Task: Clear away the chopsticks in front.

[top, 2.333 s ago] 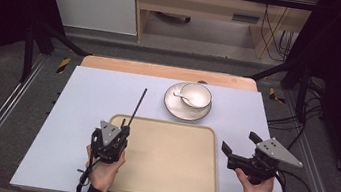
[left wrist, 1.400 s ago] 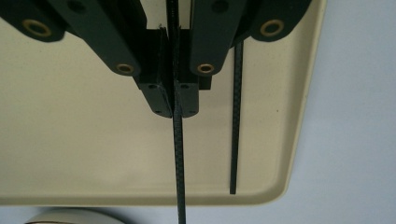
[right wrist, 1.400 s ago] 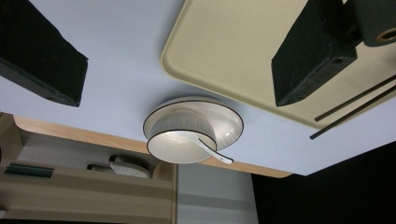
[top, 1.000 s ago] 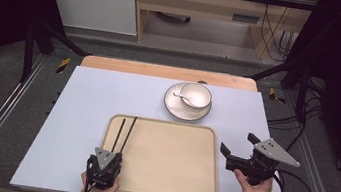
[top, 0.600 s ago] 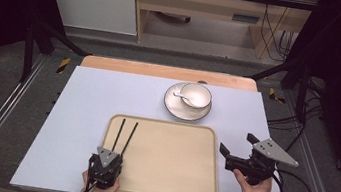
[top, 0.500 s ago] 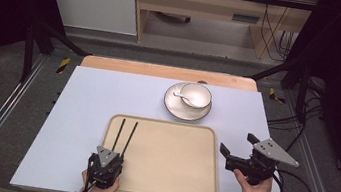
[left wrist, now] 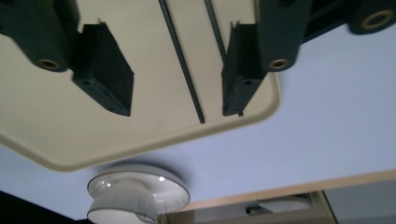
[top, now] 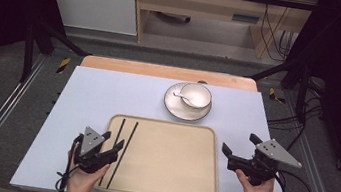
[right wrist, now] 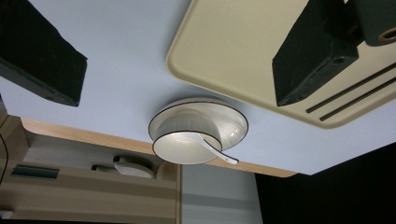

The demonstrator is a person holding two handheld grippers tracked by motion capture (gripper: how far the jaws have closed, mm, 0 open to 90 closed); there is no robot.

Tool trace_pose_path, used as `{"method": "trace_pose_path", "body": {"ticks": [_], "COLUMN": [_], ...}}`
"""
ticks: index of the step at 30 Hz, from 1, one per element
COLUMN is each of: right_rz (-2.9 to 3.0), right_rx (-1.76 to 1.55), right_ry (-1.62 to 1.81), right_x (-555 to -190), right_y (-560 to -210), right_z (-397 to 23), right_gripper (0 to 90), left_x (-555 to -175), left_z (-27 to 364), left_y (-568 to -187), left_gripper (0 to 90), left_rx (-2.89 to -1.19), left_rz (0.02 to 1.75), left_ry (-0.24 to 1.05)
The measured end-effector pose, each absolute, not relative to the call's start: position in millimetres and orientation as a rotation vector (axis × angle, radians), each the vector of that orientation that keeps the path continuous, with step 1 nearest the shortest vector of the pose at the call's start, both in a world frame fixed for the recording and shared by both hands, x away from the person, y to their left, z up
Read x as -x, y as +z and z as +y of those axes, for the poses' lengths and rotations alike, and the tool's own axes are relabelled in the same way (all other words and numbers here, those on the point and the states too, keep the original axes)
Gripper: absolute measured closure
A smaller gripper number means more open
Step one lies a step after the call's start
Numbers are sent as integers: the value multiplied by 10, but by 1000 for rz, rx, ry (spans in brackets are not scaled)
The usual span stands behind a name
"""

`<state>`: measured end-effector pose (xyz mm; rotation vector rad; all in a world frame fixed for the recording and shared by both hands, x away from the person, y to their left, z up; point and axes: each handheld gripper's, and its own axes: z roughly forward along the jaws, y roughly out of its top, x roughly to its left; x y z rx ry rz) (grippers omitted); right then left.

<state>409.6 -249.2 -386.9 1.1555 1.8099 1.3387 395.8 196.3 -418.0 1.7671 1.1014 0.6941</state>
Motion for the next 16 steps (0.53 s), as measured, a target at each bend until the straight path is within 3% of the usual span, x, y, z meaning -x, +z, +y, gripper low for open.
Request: {"method": "trace_pose_path", "body": {"ticks": [8, 16], "right_rz": [1801, 1799], "right_rx": [-1170, -1180], "right_ry": [1337, 1340], "right_x": [-4096, -4102], "right_y": [-3893, -3927], "right_z": [-2528, -2553], "right_gripper": [32, 31], "left_x": [-3992, -4048], "left_z": [2233, 2401], "left_y": [-4004, -4029], "left_gripper": [132, 70], "left_rx": [-1759, -1753], "left_rz": [1090, 1105], "left_ry": [715, 701]}}
